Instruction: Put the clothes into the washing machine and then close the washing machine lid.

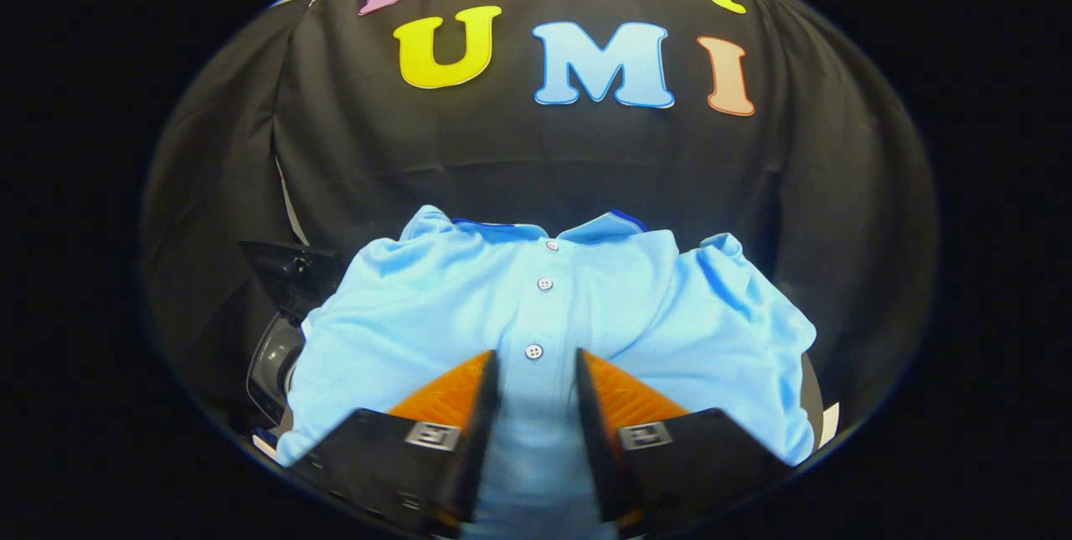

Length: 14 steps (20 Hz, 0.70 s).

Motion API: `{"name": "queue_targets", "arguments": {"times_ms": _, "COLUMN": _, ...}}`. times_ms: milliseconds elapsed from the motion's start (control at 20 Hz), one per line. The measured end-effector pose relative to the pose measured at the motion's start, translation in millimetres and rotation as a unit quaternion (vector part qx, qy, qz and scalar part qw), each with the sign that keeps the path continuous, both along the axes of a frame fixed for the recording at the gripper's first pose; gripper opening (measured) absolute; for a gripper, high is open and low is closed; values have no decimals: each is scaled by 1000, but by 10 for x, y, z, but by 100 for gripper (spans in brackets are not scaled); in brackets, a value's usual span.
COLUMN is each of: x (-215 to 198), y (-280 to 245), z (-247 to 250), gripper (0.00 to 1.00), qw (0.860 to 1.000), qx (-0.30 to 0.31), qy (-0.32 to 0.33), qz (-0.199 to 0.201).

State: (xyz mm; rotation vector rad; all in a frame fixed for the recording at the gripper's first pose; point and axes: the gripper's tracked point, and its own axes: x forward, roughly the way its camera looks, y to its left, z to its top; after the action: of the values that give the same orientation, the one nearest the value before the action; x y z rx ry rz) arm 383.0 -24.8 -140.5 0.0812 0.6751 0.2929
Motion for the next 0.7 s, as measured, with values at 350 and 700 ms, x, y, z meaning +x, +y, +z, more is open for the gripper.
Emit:
{"name": "queue_targets", "arguments": {"times_ms": 350, "x": 6, "y": -1, "z": 33, "gripper": 2, "qw": 1000, "qx": 8, "qy": 0, "qz": -13}}
{"name": "queue_targets", "arguments": {"times_ms": 700, "x": -14, "y": -33, "z": 317, "gripper": 1, "qw": 998, "qx": 36, "qy": -40, "qz": -25}}
